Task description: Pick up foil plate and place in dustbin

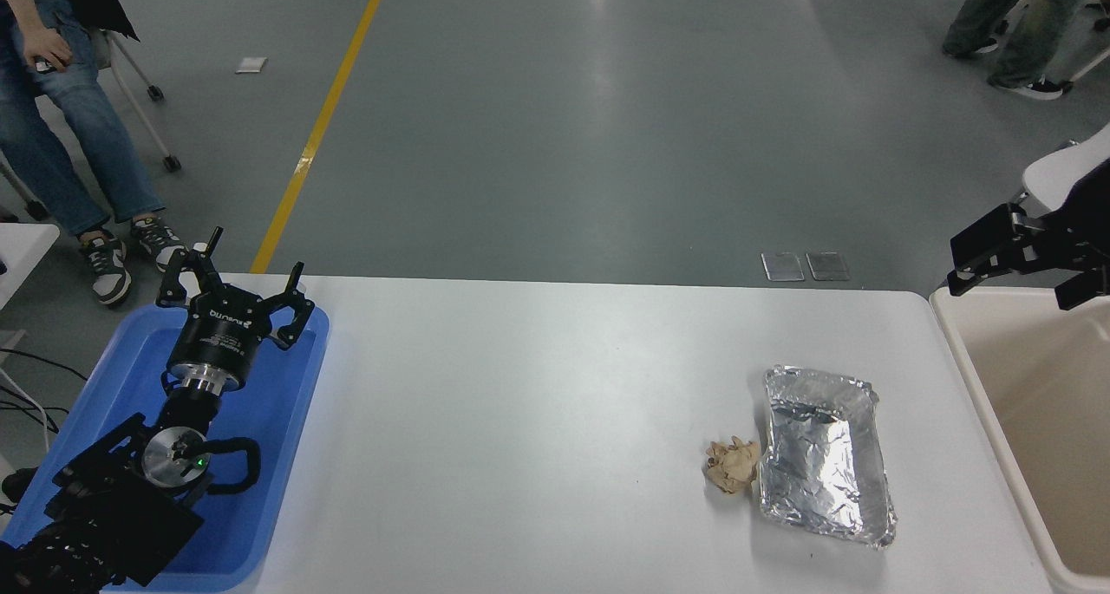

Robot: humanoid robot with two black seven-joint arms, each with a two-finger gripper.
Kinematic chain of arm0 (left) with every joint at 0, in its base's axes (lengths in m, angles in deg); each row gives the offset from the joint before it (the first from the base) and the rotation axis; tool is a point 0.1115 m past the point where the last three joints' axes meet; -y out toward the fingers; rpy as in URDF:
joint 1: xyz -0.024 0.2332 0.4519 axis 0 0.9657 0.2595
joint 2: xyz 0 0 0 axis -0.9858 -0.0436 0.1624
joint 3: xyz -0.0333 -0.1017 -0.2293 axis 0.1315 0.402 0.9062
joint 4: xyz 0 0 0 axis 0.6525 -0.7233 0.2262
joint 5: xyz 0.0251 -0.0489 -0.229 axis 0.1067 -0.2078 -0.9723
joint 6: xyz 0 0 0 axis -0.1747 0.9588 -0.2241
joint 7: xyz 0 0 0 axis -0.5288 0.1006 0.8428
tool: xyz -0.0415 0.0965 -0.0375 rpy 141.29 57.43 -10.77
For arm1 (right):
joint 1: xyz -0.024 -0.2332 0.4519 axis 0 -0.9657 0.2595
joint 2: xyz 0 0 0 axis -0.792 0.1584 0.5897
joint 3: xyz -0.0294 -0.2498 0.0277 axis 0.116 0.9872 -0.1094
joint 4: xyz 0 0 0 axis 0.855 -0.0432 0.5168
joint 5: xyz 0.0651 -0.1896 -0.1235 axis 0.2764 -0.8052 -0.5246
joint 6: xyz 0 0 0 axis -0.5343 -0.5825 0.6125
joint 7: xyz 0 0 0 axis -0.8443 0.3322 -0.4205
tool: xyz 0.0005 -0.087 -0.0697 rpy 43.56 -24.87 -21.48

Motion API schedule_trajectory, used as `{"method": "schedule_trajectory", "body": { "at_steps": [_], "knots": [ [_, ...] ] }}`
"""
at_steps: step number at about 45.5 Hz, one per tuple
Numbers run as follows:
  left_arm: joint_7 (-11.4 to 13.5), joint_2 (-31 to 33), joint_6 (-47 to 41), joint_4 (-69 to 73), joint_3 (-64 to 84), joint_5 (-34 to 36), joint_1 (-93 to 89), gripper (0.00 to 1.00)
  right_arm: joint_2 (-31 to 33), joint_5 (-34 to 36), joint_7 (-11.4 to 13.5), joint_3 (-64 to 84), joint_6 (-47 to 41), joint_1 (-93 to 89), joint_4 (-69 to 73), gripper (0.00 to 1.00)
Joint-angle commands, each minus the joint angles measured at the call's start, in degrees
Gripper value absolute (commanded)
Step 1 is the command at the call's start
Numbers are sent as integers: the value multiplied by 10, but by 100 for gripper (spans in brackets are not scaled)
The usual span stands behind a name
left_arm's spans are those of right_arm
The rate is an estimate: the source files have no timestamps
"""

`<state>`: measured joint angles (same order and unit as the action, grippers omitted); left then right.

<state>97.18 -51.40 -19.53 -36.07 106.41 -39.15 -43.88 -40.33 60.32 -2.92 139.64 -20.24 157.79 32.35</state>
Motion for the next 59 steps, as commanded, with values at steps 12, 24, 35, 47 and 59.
{"method": "schedule_trajectory", "body": {
  "at_steps": [12, 24, 35, 47, 59],
  "knots": [
    [0, 0, 0, 1, 0, 0, 0, 100, -25, -2, 0, -97, 219, -291, -34, 100],
    [0, 0, 0, 1, 0, 0, 0, 100, -63, -2, 0, -121, 286, -392, -91, 99],
    [0, 1, 0, 0, 0, 0, 0, 100, -79, -2, -3, -154, 326, -449, -123, 98],
    [0, 0, 0, 0, 0, 0, 0, 100, -97, -2, -4, -166, 353, -488, -153, 94],
    [1, 0, 0, 1, 0, 0, 0, 100, -118, -2, -4, -170, 376, -514, -171, 91]
  ]
}}
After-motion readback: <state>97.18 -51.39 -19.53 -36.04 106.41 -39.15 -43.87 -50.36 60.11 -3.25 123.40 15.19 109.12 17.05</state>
